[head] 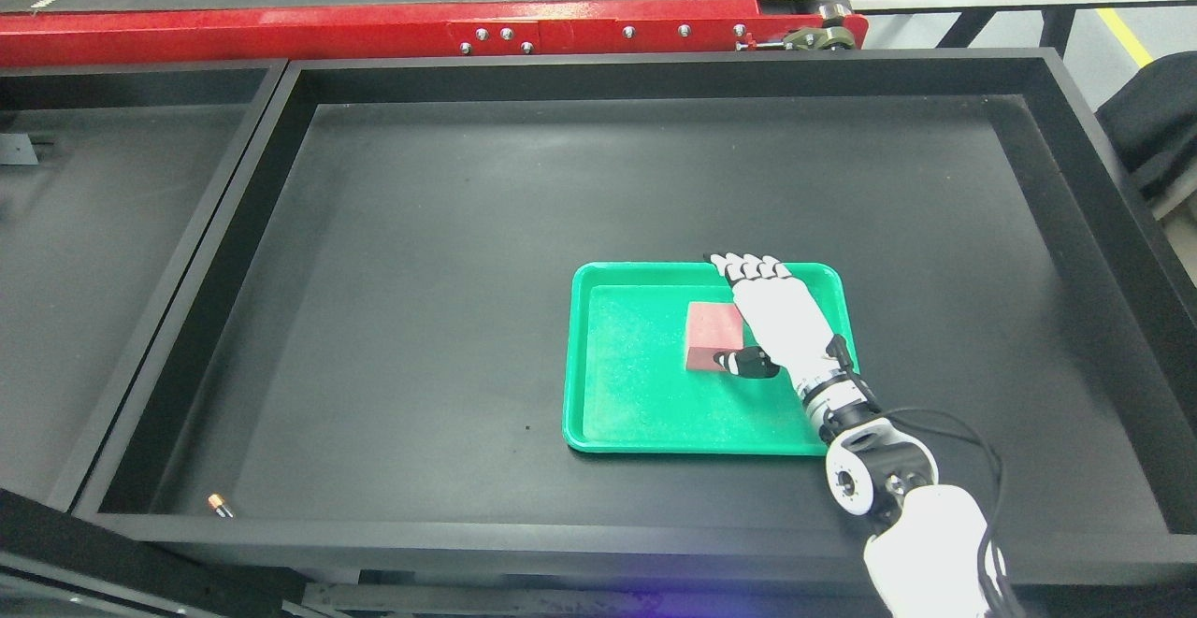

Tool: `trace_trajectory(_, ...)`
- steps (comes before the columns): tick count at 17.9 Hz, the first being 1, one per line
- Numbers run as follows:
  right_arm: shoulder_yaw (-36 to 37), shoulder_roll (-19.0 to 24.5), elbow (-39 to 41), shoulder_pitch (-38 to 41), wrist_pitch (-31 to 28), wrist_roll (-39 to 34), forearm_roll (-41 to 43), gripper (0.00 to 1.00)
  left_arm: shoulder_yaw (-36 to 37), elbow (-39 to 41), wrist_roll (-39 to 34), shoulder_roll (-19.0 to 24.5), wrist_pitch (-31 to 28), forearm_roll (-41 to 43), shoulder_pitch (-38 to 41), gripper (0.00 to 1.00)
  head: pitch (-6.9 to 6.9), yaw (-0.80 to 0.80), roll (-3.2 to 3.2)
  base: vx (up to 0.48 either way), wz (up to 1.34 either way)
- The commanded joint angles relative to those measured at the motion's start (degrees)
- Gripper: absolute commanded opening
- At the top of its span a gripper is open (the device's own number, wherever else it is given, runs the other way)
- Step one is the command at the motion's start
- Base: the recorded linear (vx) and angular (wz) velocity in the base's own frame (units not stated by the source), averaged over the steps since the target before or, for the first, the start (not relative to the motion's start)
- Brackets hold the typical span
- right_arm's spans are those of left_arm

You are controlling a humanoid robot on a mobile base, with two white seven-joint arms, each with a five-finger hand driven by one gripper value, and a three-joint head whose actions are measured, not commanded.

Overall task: Pick pink block from left shelf to tray
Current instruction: 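Reach the right hand over the green tray beside the pink cube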

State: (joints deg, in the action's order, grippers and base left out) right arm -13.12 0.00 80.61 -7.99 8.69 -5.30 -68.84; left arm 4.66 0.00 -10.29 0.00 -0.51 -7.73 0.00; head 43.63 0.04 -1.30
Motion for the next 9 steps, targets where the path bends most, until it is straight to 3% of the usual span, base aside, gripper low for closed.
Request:
trace_trajectory(1, 0.37, -1.0, -6.35, -1.94, -0.17, -2.26, 0.37, 0.97, 0.0, 1.0, 0.01, 1.0, -0.02, 0.0, -1.67, 1.0, 0.0, 0.0, 0.0, 0.021, 0.0)
trace_trajectory(9, 0.37, -1.0, -7.66, -2.38, -0.17, -4.72, 1.17, 0.97, 0.0, 1.0, 0.01, 1.0, -0.02, 0.0, -1.67, 1.0, 0.0, 0.0, 0.0, 0.003, 0.0)
